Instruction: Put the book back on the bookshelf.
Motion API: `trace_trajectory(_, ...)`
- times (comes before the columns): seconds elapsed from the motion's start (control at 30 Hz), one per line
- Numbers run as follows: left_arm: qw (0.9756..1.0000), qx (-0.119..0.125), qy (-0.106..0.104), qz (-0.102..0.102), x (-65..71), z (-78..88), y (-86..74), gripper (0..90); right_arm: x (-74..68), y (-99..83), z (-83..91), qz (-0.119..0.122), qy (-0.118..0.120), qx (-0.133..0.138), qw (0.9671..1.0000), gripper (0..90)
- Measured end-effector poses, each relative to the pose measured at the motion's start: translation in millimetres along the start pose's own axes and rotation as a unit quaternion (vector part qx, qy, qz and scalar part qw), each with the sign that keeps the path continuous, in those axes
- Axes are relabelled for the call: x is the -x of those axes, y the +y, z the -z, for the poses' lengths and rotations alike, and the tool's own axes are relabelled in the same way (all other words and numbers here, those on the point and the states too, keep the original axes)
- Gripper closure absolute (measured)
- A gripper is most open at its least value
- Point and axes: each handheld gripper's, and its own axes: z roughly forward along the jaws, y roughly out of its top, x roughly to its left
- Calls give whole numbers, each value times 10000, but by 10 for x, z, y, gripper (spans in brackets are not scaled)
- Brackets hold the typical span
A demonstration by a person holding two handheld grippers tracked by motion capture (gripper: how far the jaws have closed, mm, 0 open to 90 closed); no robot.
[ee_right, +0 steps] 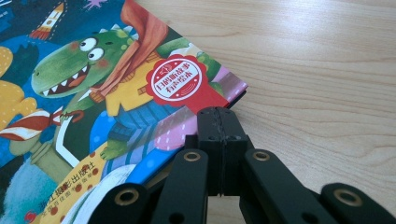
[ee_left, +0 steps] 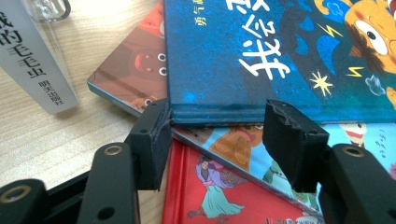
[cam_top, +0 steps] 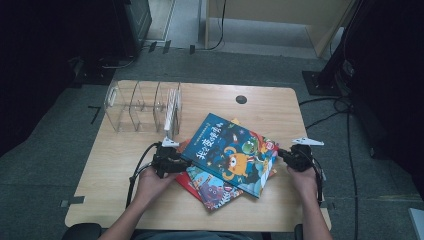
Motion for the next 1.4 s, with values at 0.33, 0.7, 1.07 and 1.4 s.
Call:
trace_trajectory(0.33, 9994, -160, -289, 46, 90, 35, -42, 470, 38, 3, -12, -63, -15, -19, 10000, 900)
trace_trajectory(0.7, 9983, -178, -541, -113, 301, 85, -109, 461, 88, 20, -28, -159, -29, -10, 9999, 900)
trace_trajectory(1.07, 9974, -247, -670, -116, 412, 141, -206, 465, 78, 81, -76, -225, 67, -72, 9997, 900)
trace_trajectory(1.4, 9977, -47, -661, 127, 284, 125, -120, 442, 39, 117, -121, -125, 82, -72, 9999, 900)
